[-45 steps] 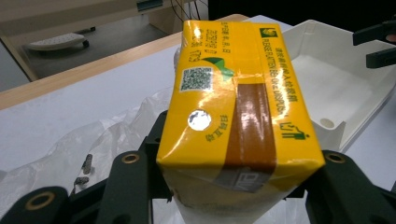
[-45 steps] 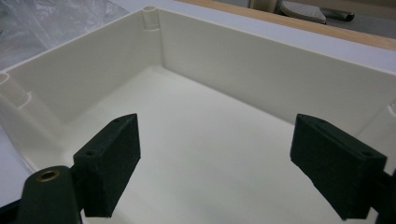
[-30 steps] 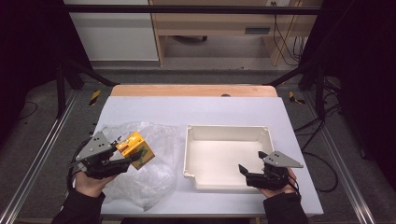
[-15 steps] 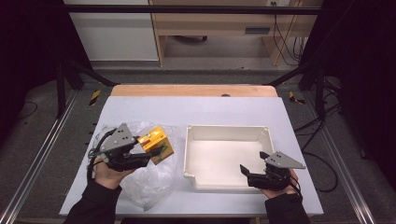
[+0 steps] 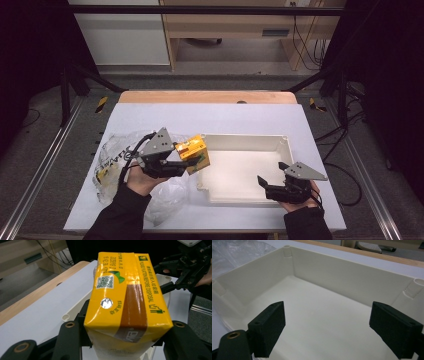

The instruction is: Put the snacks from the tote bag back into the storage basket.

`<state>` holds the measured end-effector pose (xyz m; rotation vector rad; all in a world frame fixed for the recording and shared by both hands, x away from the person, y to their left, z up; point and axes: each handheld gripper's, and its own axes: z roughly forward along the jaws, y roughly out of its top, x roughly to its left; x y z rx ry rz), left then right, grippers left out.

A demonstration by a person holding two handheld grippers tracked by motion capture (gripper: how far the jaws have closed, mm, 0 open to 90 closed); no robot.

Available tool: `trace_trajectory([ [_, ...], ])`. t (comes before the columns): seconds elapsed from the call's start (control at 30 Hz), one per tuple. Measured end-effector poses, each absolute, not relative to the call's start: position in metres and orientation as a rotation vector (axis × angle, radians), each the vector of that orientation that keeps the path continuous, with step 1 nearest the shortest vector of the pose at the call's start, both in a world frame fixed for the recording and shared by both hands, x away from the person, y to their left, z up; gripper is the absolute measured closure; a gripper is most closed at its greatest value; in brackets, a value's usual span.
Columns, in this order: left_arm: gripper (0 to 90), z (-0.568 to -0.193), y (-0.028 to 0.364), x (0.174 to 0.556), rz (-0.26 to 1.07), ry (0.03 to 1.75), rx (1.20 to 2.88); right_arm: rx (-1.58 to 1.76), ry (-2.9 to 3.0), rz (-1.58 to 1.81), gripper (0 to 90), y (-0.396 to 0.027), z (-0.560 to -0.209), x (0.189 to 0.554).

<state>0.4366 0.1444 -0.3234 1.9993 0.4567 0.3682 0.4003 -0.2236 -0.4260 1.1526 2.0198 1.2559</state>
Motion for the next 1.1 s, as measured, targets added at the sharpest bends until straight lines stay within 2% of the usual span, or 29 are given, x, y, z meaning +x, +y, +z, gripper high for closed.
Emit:
trace_trajectory([
  [0.3, 50.0, -0.333, 0.124, 0.446, 0.286, 0.387, 2.017, 1.151, 2.016, 1.259, 13.6, -0.224, -0.426, 0.401],
  [1.1, 50.1, -0.367, 0.092, 0.464, 0.167, 0.265, 2.112, 1.142, 2.014, 1.257, 13.5, -0.224, -0.428, 0.402],
])
